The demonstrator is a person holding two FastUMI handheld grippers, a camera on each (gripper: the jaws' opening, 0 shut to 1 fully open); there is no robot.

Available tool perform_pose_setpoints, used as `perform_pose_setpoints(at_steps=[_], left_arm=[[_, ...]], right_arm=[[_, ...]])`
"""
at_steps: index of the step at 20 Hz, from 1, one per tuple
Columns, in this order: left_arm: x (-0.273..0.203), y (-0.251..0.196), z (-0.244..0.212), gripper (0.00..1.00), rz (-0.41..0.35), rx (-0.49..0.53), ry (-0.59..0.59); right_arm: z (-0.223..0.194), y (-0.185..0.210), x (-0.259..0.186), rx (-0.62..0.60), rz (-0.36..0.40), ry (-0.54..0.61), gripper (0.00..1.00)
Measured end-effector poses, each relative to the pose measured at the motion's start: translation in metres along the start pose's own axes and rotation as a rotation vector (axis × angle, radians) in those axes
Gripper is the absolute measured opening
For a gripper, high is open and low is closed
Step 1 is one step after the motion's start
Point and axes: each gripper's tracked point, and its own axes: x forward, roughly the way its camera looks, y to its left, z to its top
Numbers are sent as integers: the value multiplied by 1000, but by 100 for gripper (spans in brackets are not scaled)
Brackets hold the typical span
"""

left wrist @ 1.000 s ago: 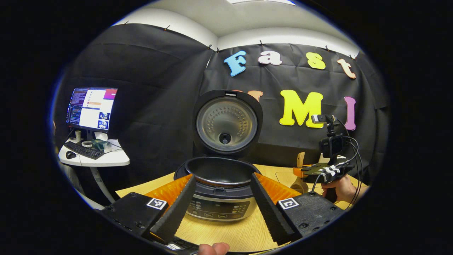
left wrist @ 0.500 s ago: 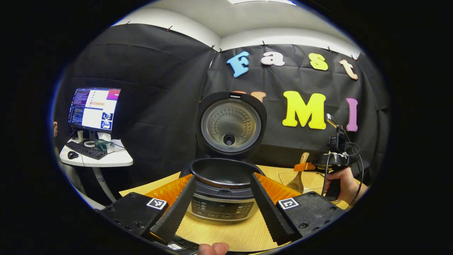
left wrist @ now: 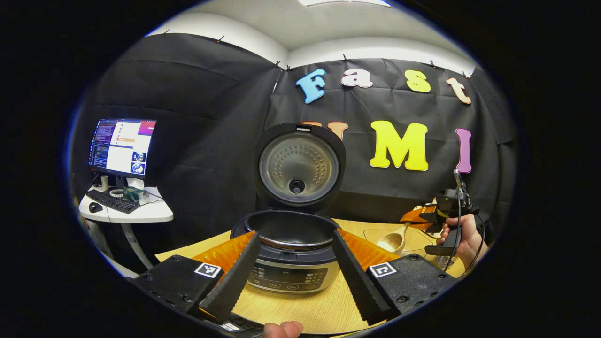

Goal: Close the left gripper, press the button to open the rice cooker; take a wooden spoon from the chopstick holder with the right hand, scoop a spoonful of rice and pour it into the rice cooker, then put the wooden spoon back into the chopstick holder.

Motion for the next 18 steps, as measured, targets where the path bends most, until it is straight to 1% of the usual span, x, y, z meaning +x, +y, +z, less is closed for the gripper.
perform_pose_setpoints(at_steps=[2, 5, 8, 10, 11, 13, 15, 18], left_arm=[[2, 8, -5, 98, 20, 28, 8], [5, 13, -8, 99, 28, 15, 10], [5, 15, -7, 98, 34, 8, 8], [7, 13, -10, 98, 26, 2, 12], [8, 14, -13, 98, 28, 4, 22], [8, 19, -16, 98, 35, 9, 35], [8, 18, -15, 98, 26, -4, 33], [6, 18, -16, 98, 3, -16, 46]], right_arm=[[15, -7, -6, 48, 5, -31, 0], [32, -8, -16, 114, 21, -59, 1], [38, 5, -20, 143, 49, -64, 0], [33, 25, -26, 144, 77, -71, 1], [30, 37, -29, 144, 95, -73, 0], [26, 65, -32, 160, 135, -72, 0], [22, 94, -32, 173, 170, -67, 0], [8, 137, -26, 132, 202, -63, 0]])
